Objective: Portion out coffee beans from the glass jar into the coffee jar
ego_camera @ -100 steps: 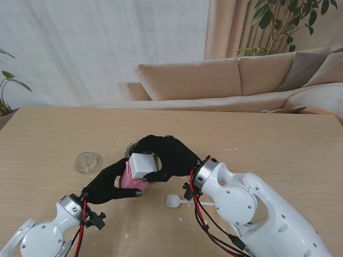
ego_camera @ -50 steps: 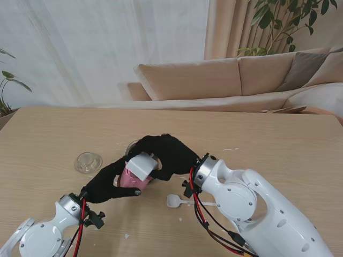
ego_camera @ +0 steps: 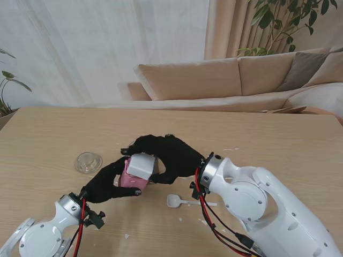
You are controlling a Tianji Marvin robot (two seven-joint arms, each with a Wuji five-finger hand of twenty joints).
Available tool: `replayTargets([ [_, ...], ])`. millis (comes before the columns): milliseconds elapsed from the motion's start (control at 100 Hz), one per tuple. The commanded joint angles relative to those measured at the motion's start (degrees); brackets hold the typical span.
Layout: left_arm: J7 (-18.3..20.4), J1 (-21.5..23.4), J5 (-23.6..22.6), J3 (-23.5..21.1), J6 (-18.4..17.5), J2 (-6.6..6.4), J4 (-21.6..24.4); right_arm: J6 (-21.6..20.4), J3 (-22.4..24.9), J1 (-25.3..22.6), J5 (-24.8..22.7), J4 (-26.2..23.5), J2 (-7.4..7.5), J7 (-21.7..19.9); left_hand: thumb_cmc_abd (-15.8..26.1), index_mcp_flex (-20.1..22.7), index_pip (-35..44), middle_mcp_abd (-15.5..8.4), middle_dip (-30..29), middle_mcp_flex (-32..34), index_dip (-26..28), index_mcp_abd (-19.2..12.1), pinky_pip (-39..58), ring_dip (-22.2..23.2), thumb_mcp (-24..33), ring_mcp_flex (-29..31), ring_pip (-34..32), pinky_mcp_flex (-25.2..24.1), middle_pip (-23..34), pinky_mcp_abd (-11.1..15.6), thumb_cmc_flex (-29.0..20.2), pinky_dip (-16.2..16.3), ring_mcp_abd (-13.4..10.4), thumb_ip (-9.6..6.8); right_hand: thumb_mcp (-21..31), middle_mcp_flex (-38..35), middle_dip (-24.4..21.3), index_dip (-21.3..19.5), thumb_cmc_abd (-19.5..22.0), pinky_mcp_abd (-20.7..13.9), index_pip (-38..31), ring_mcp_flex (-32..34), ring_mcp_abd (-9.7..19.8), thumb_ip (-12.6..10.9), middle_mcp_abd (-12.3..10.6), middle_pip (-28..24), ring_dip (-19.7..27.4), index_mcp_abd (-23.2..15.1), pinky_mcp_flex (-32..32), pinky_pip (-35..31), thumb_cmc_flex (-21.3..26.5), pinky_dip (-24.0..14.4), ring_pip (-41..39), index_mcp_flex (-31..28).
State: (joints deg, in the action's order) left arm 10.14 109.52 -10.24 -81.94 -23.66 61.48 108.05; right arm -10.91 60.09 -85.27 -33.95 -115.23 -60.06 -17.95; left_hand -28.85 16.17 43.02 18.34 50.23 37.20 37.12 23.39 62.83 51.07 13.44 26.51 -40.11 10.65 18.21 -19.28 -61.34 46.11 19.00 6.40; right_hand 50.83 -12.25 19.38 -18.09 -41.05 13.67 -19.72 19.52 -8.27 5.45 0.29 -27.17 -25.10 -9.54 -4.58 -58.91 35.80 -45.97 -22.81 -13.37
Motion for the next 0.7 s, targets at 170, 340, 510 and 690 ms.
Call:
replayTargets([
  [170,-1.2,0.0,-1.1,0.8,-0.7,0.7,-0.2,3.0,1.0,-3.1,0.1,-2.3,0.11,0.9,7.4,5.9,12.4,-7.1,3.4,7.4,5.3,-11.1,3.0,2.2,14.6,1.8,-0.4,1.1,8.8,1.0,-11.6,0.4,-0.2,-1.32,-11.8,2.1,1.8,-1.9,8.0,-1.2,7.0,-2.1,1.0,-1.3,2.5,-1.0,-0.1,14.9,0.8,1.7,-14.5,-1.9,0.8,2.2],
  [340,-3.3,-0.8,-1.8,2.0,-3.0,1.03,-1.8,8.7,0.6,-4.4,-1.6,-3.1,-0.7,4.3,7.0,5.9,12.8,-7.4,3.5,7.5,5.4,-11.4,3.4,2.4,15.1,2.0,-0.6,1.2,9.1,1.1,-11.6,0.6,-0.3,-1.34,-12.9,-2.0,3.8,-4.3,8.9,-0.3,6.4,-0.7,-0.8,-1.4,5.8,-4.8,-1.4,20.0,-0.2,0.2,-16.1,-2.9,-1.8,-4.3],
  [510,-4.4,-1.2,-2.3,2.7,-5.1,1.16,-2.9,11.3,-0.5,-3.3,-1.6,-2.8,-0.6,3.1,6.6,6.1,13.3,-7.5,3.3,7.7,5.5,-11.5,3.4,2.5,16.2,2.5,-0.5,1.5,9.5,1.3,-11.4,0.5,-0.3,-1.15,-13.2,-5.6,4.5,-5.7,8.8,0.2,6.0,0.4,-1.7,-1.4,7.2,-5.8,-2.3,20.7,-0.8,-1.6,-16.0,-3.5,-3.8,-9.5],
  [690,-4.5,-1.2,-2.8,2.7,-5.4,1.12,-2.9,11.2,-2.1,-1.5,-1.2,-1.4,-0.52,2.4,6.4,6.1,13.4,-7.4,3.1,7.8,5.3,-11.5,3.3,2.6,16.9,2.8,-0.4,1.7,9.7,1.5,-11.2,0.5,-0.4,-0.94,-12.9,-9.4,5.3,-8.9,8.8,0.7,2.3,1.8,-1.9,-1.9,6.6,-6.6,-2.5,19.6,-1.6,-2.9,-12.8,-3.4,-4.7,-14.6],
])
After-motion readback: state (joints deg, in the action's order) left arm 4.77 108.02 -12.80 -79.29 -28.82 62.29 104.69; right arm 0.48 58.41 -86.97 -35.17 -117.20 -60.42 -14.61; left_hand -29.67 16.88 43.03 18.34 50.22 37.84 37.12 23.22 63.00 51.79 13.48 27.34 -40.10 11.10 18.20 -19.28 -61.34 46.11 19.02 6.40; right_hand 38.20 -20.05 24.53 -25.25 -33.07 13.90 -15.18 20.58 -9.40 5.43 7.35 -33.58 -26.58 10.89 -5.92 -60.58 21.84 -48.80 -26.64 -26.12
